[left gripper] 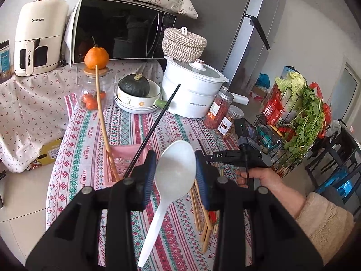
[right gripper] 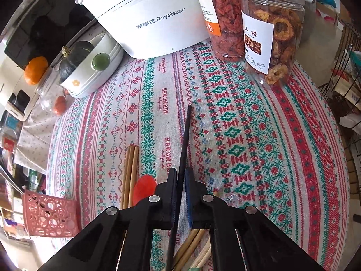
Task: Organize utensils
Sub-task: 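Lift the white spoon with the left tool while the right tool grasps the black chopstick, then lower the white spoon into the pink basket with the left tool while the right tool carries the black chopstick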
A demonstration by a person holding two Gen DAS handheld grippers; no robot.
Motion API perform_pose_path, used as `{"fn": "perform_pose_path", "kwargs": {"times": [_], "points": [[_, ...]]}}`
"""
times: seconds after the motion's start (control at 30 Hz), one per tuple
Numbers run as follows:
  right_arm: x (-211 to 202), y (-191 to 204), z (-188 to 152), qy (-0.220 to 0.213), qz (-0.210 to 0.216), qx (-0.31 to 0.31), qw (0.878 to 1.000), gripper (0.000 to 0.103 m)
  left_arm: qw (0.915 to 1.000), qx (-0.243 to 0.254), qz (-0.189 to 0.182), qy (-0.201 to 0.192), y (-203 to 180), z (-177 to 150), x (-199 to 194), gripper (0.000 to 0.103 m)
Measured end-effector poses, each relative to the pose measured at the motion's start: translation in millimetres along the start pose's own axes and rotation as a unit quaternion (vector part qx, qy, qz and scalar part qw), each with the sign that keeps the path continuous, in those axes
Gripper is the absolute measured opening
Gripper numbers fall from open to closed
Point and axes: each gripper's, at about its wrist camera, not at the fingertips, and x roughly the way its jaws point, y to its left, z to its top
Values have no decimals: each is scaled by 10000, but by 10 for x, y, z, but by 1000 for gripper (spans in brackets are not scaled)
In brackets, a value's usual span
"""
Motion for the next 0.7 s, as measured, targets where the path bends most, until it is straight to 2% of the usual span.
{"fn": "perform_pose_path", "kwargs": {"times": [0.23, 0.5, 0.7], "points": [[-534, 21, -197, -367, 463, -171, 9981, 6, 9996, -111, -70, -264, 26, 40, -134, 36], [-1247, 100, -511, -992, 547, -430, 9926, 6, 9963, -253, -169, -800, 49, 103, -324, 36], [-1736, 316, -791, -1495, 637, -807, 9834, 6, 9913, -363, -77, -1262, 102, 192, -271, 36]]}}
